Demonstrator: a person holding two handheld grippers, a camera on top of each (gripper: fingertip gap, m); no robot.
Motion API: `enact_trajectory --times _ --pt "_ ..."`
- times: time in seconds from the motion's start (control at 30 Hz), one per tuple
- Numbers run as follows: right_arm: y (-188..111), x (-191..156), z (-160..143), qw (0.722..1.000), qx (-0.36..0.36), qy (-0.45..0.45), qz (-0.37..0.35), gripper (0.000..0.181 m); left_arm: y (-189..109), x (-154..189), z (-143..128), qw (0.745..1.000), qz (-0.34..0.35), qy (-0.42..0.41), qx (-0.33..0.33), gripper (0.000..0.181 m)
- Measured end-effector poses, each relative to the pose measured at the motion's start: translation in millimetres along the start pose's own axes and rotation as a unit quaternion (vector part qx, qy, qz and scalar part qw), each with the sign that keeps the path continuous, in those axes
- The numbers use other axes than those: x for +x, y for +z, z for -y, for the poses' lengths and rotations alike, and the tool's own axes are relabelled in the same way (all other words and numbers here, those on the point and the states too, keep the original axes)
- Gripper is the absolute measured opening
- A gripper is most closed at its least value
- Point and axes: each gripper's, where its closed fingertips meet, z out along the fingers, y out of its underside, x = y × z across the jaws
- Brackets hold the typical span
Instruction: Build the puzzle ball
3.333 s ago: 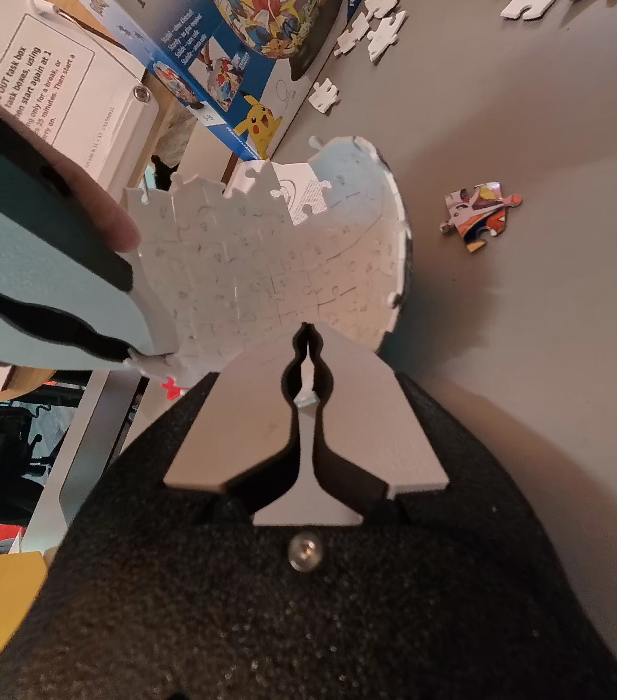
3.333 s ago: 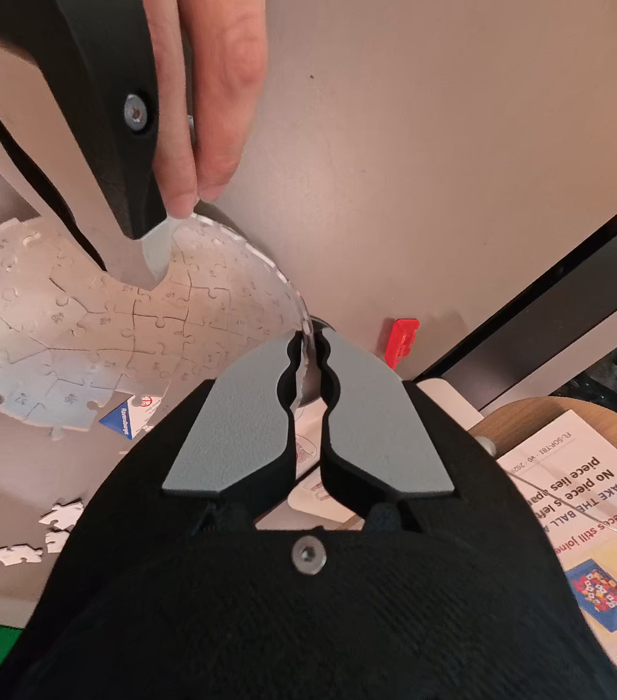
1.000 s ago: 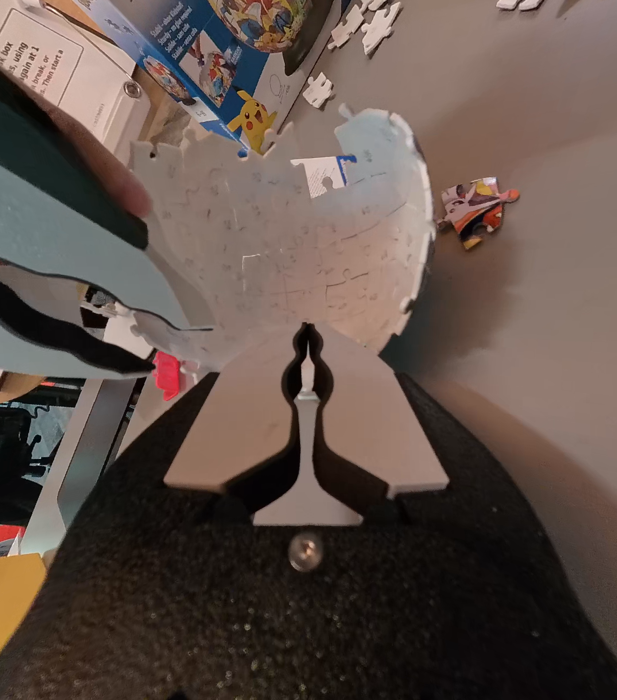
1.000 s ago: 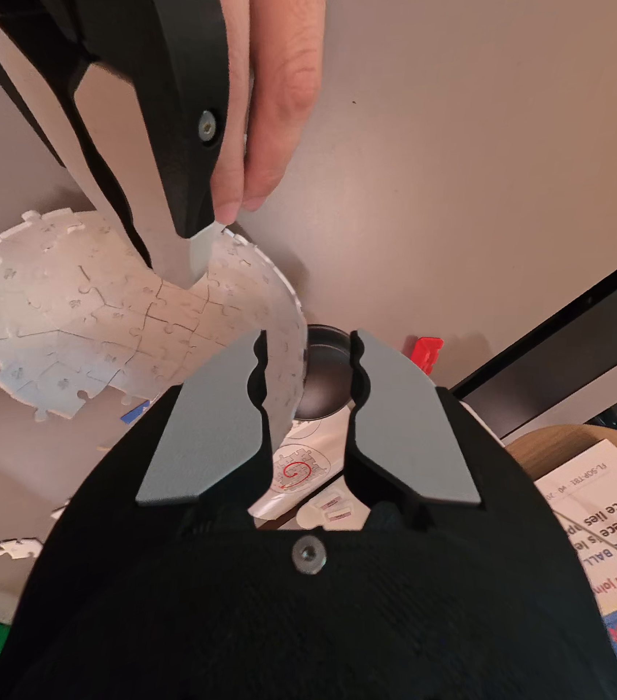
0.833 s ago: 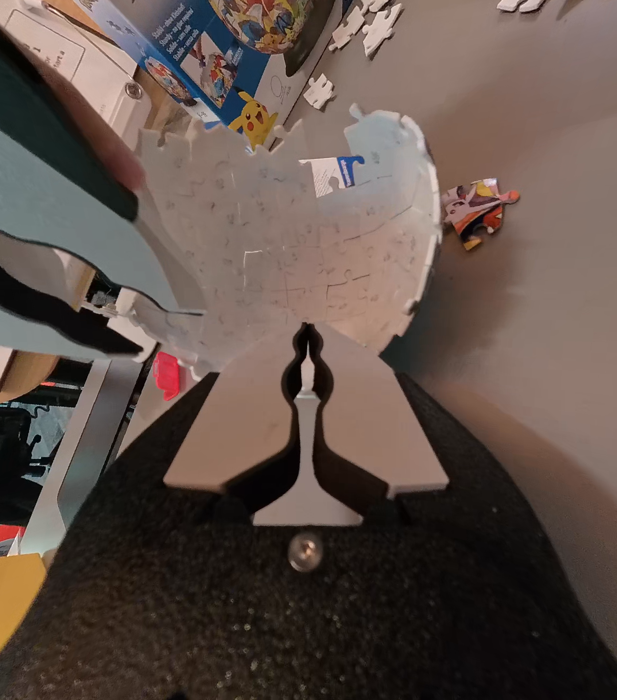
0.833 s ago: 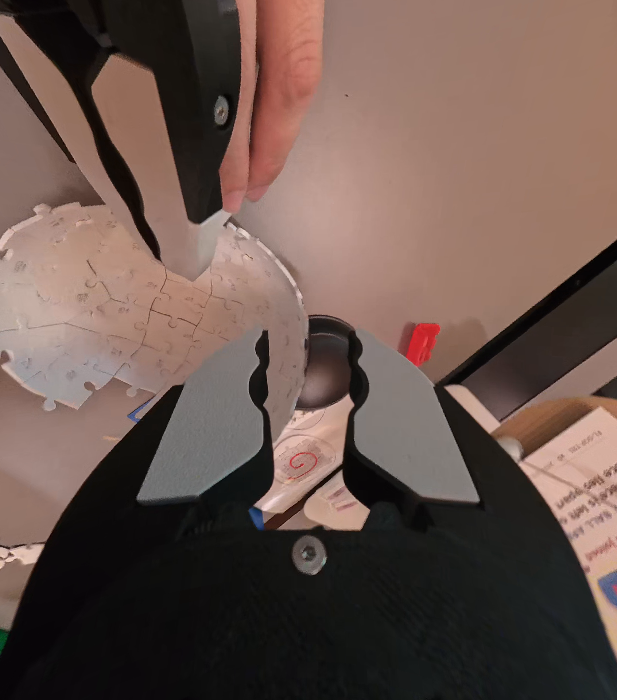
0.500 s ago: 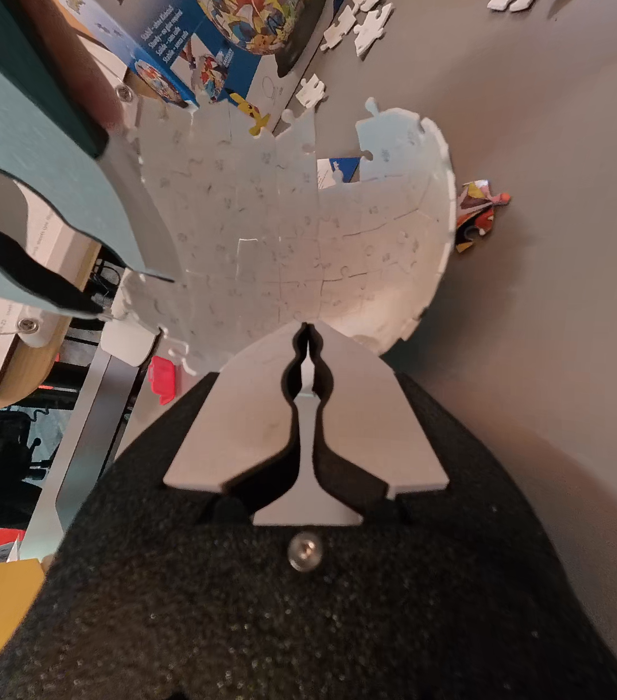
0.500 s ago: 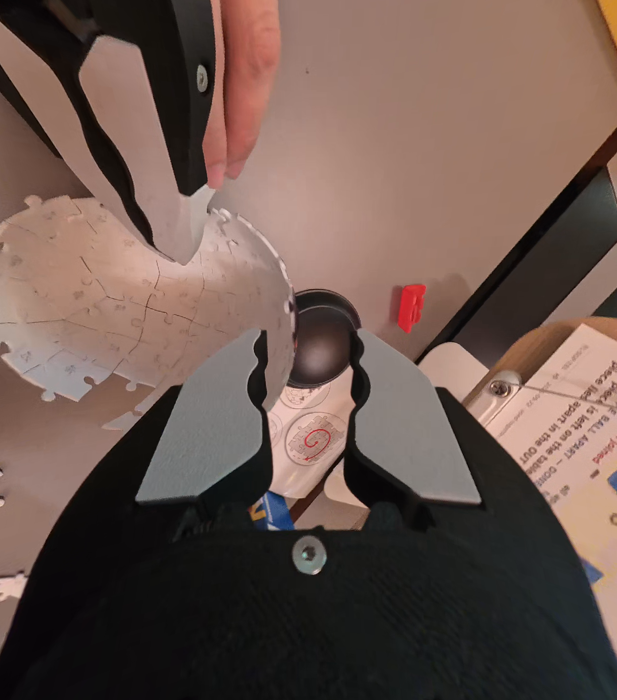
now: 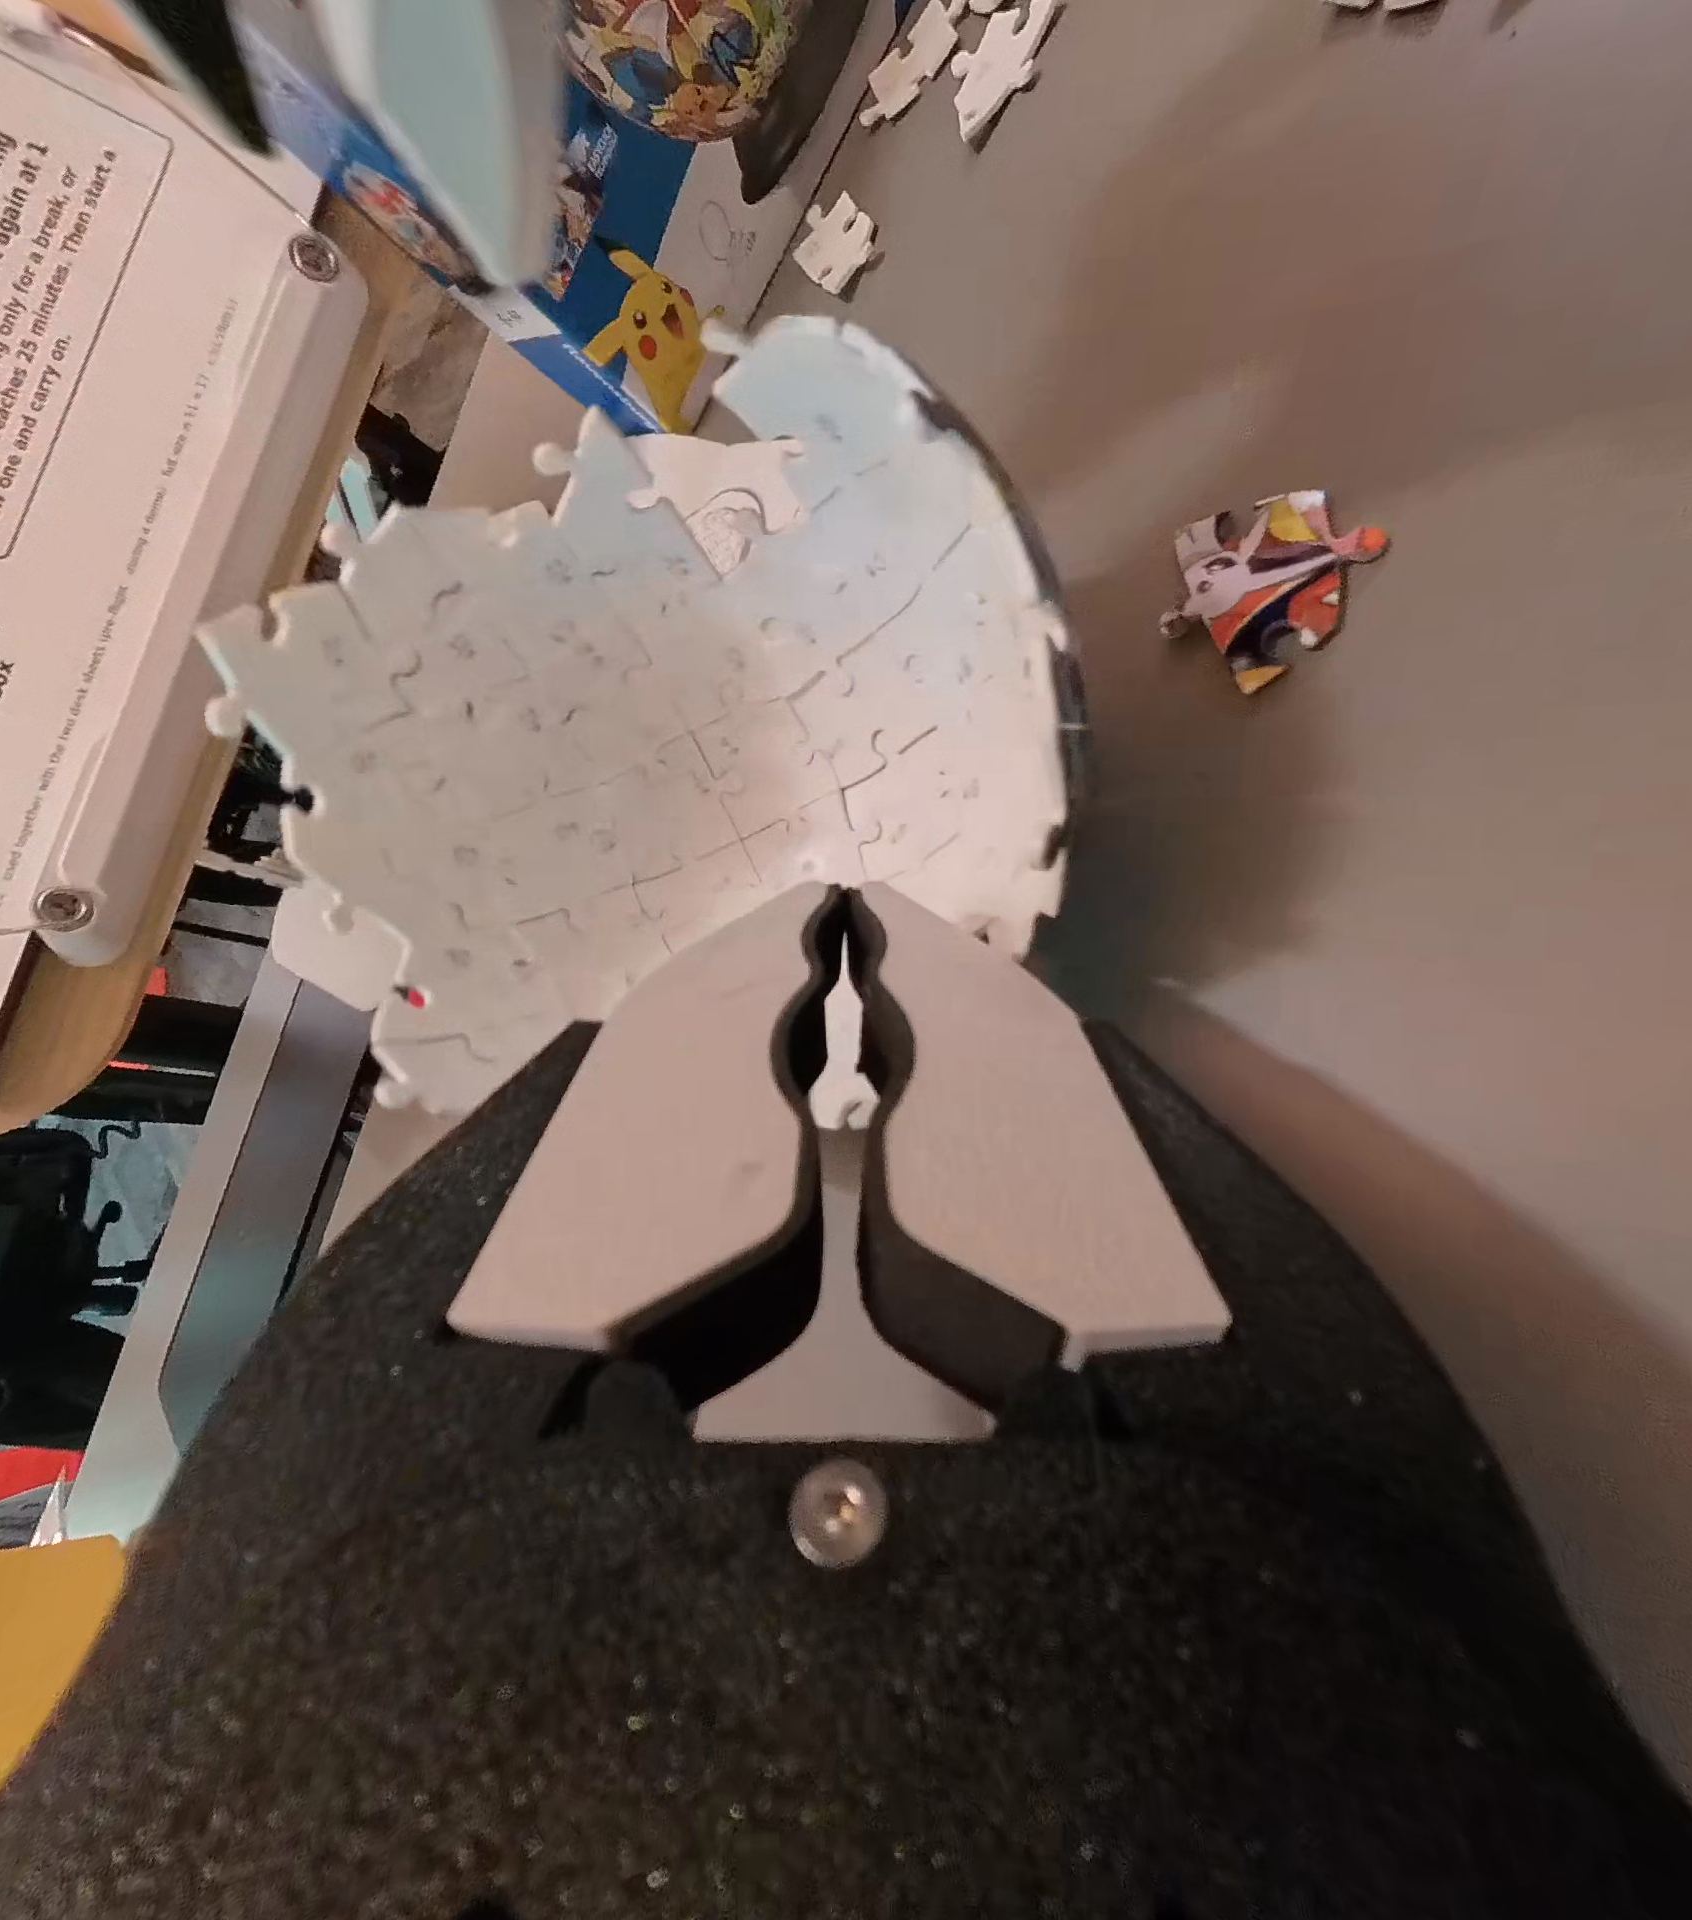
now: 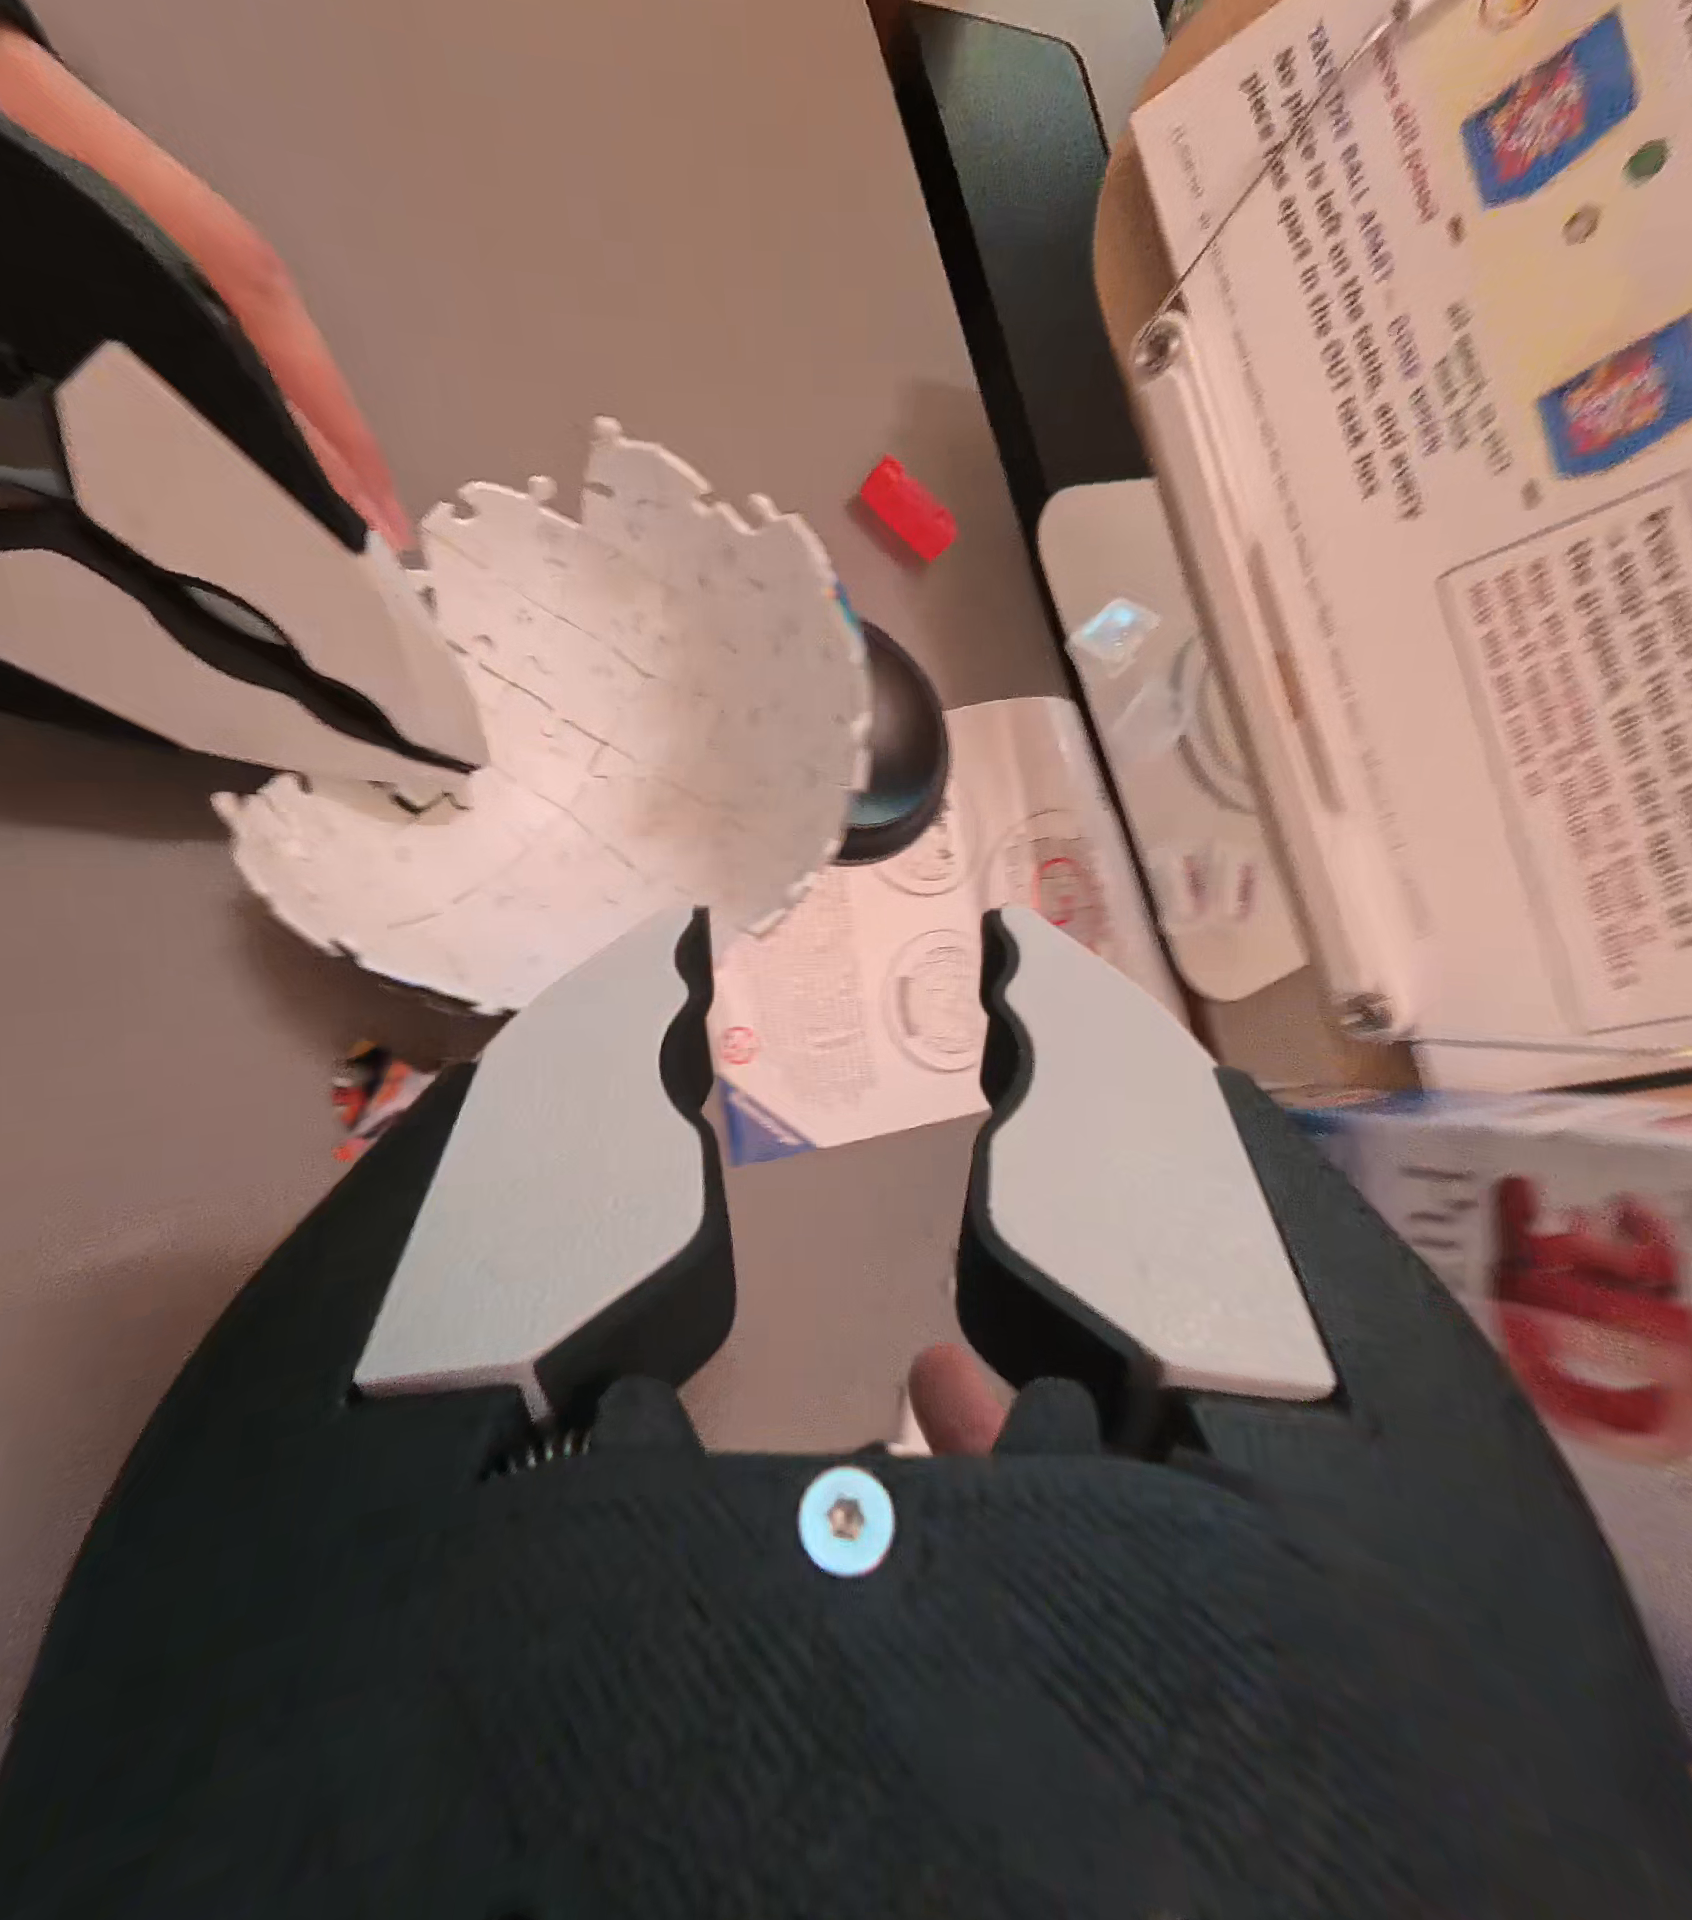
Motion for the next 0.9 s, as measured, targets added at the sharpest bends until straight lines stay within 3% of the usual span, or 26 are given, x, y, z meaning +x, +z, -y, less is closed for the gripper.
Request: enact_trajectory --times 0.03,0.17,0.37,0.8,0.9 --pt "0 -10 -5 1.0 0.013 0.011 0.009 0.05 0 0 0 1.0 0.001 0.003 -0.002 0.0" --pt "-8 -29 -28 0.996 0.049 0.066 0.025 0.047 -1 -1 3 1.0 0.002 -0.004 0.0 0.0" --pt "-8 -17 -34 0.974 0.11 0.194 0.03 0.045 -2 -5 3 1.0 0.01 -0.007 -0.008 0.0" --pt "-10 -8 -32 0.969 0.152 0.193 0.022 0.047 -7 -8 9 1.0 0.005 -0.007 -0.027 0.0" --pt "-8 -10 -30 0.968 0.161 0.187 0.048 0.047 -10 -12 12 0.999 0.001 -0.008 -0.035 0.0"
